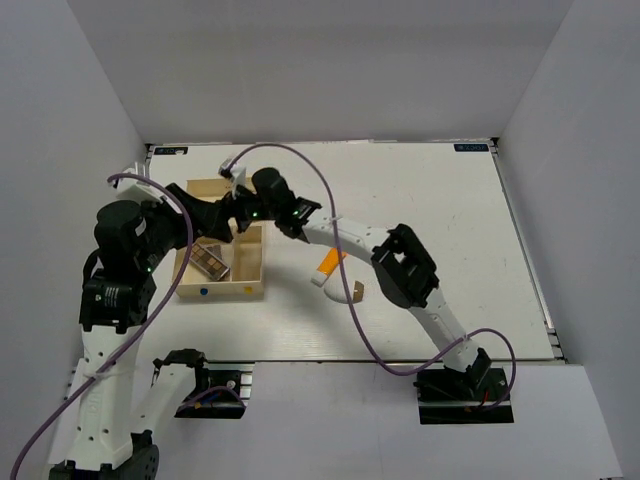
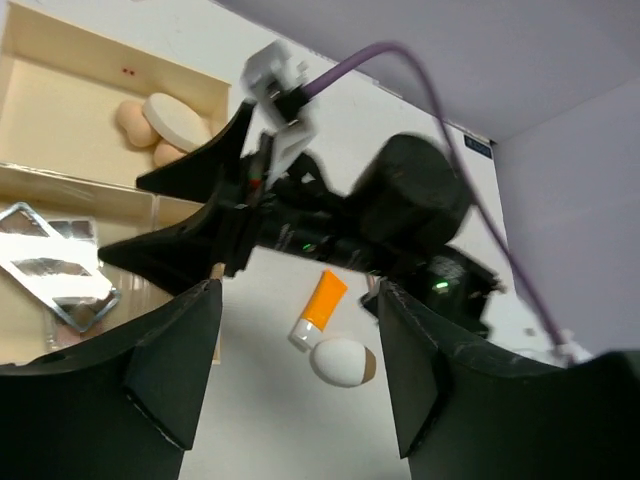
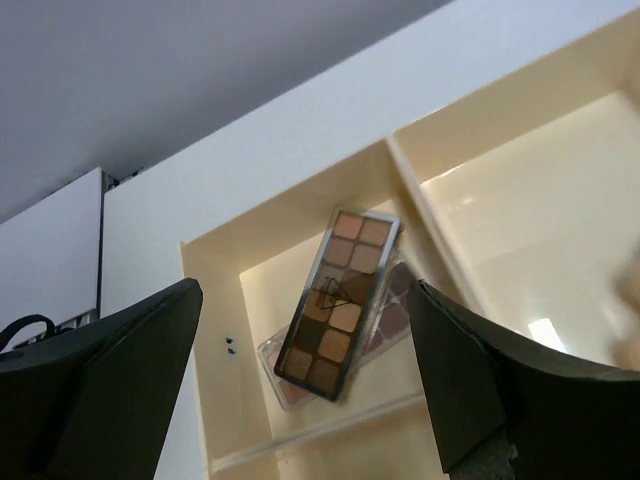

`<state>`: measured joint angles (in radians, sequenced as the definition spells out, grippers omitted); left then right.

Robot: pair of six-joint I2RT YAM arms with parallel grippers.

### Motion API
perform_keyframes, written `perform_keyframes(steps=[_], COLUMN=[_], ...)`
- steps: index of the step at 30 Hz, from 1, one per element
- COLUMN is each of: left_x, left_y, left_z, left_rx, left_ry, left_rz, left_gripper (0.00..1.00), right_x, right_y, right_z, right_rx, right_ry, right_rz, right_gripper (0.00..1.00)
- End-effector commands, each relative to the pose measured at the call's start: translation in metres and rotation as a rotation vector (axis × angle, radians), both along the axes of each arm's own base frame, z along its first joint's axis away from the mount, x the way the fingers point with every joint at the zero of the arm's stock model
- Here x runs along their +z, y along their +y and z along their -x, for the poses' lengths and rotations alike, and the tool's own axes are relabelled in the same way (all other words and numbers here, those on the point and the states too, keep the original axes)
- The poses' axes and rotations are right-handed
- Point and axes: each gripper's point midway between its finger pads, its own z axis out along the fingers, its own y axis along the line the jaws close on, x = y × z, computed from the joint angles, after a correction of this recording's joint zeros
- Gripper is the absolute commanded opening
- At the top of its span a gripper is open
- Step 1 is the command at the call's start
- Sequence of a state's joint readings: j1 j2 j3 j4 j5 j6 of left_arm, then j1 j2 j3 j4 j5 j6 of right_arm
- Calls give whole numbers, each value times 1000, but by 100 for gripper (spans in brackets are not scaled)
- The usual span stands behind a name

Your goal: Organize the makeup

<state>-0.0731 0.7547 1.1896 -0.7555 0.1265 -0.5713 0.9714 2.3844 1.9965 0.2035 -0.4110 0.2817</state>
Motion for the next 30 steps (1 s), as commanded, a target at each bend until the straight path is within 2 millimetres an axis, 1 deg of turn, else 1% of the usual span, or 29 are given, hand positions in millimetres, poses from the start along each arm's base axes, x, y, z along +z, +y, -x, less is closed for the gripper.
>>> perform_keyframes(steps=[1,2,3,4,5,6,7,8,9,10,11,12,13,14,15,16,17,18,19,20,21,22,23,24,27,28,30], left_x=[6,6,3,-4,-10,-15,-23,-31,-35,-45,-50,-53,-58,-68,-71,-76,-90,-90,-96,-116,-113,-125,-132,-145,-169,-173,-188], left_y=[-17,-21,-26,-31,-37,-40,-47,-53,-55,-59,-65,-68,-73,-82,-88,-94,-101,-118,-127,-135,-155,-163,-171,-184,-202,-206,-211], left_z=[-8,-13,-16,-22,-26,-30,-36,-39,-42,-48,-50,-52,-54,-58,-61,-63,-70,-69,-70,-77,-75,-72,-74,-74,-74,-74,-74], left_rx=[-88,-107,-127,-151,-174,-193,-225,-248,-258,-273,-292,-302,-315,-340,-351,-365,-367,-411,-426,-420,-468,-480,-490,-509,-531,-535,-542], left_ry=[-6,-11,-3,26,41,56,89,115,132,162,179,192,206,242,254,271,316,323,349,409,407,455,480,525,584,587,614], left_rz=[51,64,76,95,101,110,126,132,138,139,139,137,137,130,125,117,103,85,69,36,1,-33,-61,-109,-196,-213,-257], left_gripper=[73,69,68,66,64,62,61,59,59,59,58,59,58,58,58,58,58,58,58,58,59,61,63,68,74,77,80], right_x=[112,110,122,105,113,106,80,68,73,65,58,49,42,34,24,18,9,3,4,-9,-13,-13,-16,-24,-28,-26,-29], right_y=[-51,-64,-94,-107,-124,-160,-176,-194,-216,-246,-271,-287,-304,-325,-341,-353,-362,-368,-380,-387,-392,-398,-406,-412,-426,-429,-436], right_z=[-45,-52,-78,-81,-78,-106,-105,-103,-107,-121,-121,-118,-120,-116,-114,-112,-102,-96,-95,-85,-82,-78,-76,-71,-62,-60,-57], right_rx=[-92,-107,-161,-169,-172,-240,-248,-255,-281,-332,-359,-365,-386,-410,-428,-447,-452,-461,-485,-490,-497,-509,-524,-532,-536,-540,-552], right_ry=[-194,-193,-198,-158,-138,-117,-73,-30,-39,-21,0,10,22,37,53,72,98,118,125,159,170,176,191,212,195,187,190], right_rz=[-98,-64,-59,-19,-13,11,61,102,114,139,165,201,221,247,285,298,315,329,330,352,360,363,369,381,409,409,416], right_gripper=[89,89,89,88,84,80,69,61,44,35,26,15,11,10,12,14,18,29,35,41,51,54,57,59,62,61,62])
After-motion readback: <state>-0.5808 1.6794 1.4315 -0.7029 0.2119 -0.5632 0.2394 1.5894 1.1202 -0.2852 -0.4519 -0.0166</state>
